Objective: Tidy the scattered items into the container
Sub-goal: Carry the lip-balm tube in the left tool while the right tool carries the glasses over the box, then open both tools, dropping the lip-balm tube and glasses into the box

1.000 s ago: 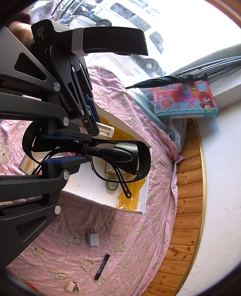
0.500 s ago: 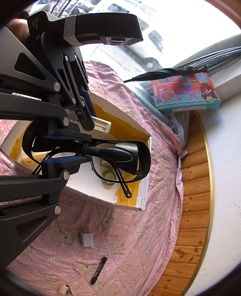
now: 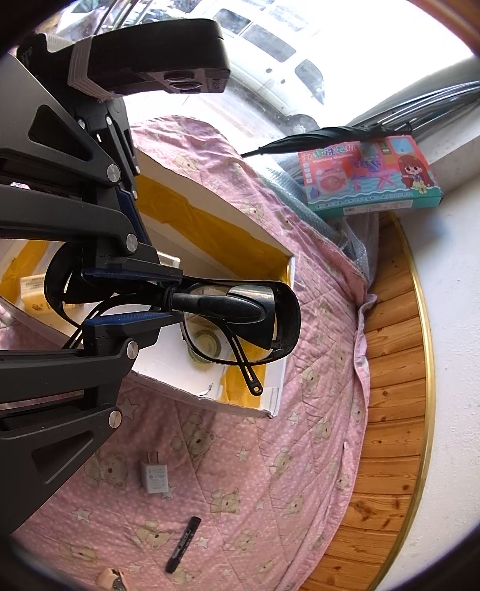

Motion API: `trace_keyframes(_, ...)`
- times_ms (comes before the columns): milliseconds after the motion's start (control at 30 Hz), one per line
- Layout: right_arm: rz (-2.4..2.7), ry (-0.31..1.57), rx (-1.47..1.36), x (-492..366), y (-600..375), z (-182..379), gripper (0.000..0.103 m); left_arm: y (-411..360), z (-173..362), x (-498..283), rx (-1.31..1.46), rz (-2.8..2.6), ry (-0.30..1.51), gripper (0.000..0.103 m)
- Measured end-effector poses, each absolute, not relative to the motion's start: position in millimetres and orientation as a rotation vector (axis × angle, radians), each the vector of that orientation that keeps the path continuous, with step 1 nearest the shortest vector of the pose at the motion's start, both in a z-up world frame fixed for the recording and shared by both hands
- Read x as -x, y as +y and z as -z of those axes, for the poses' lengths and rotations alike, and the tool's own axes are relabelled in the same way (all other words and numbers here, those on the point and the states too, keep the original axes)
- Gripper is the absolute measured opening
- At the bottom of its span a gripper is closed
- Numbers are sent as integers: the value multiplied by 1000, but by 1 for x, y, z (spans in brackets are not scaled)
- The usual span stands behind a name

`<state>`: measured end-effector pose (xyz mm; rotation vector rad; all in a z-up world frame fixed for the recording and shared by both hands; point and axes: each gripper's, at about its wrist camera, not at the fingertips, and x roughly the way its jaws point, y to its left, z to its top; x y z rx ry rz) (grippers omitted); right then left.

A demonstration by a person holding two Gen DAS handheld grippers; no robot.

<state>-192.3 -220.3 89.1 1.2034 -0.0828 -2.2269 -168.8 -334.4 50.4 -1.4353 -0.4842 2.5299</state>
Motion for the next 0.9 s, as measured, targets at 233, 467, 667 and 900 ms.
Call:
trace_keyframes(233, 2221, -80, -1214, 212, -224, -89, 16, -331, -43, 167, 1461, -2510, -492, 18)
trace_keyframes(467, 2189, -45, -1255, 231, -234, -78, 16, -325, -42, 173, 1487, -2483, -516, 18)
trace_keyframes(667, 2170, -28, -1291, 249, -235, -72, 16, -320, -41, 183, 1516, -2455, -531, 18)
trace_keyframes(900, 2134, 83, -1327, 260, -247, -58, 16, -313, -31, 185, 1579, -2468, -514, 19)
